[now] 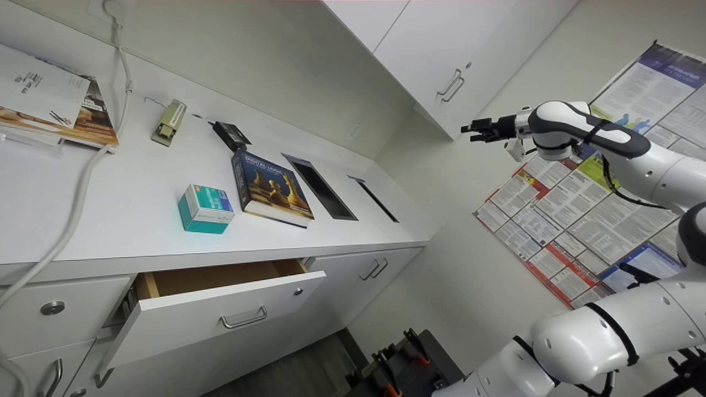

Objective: Open the top right cabinet

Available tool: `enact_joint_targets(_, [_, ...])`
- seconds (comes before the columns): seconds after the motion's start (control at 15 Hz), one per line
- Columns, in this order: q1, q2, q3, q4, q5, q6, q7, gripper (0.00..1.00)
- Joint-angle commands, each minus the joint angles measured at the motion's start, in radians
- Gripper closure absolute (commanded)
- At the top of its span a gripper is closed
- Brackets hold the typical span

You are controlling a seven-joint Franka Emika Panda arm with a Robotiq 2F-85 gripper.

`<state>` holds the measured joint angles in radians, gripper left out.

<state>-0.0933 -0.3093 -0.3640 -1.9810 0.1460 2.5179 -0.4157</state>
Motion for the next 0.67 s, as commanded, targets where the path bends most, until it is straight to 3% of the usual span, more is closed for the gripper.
enact_joint_targets(0.0, [0.039,0.146,-0.067,0.249,0.147,-0.039,-0.079,0.00])
enact_joint_targets(0.33, [-0.022,0.332,-0.099,0.527,0.365,-0.148,-0.233,0.00])
enact_joint_targets(0.53, [-0.114,0.455,-0.058,0.675,0.518,-0.178,-0.358,0.00])
enact_joint_targets(0.6, [-0.141,0.462,-0.032,0.680,0.511,-0.159,-0.354,0.00])
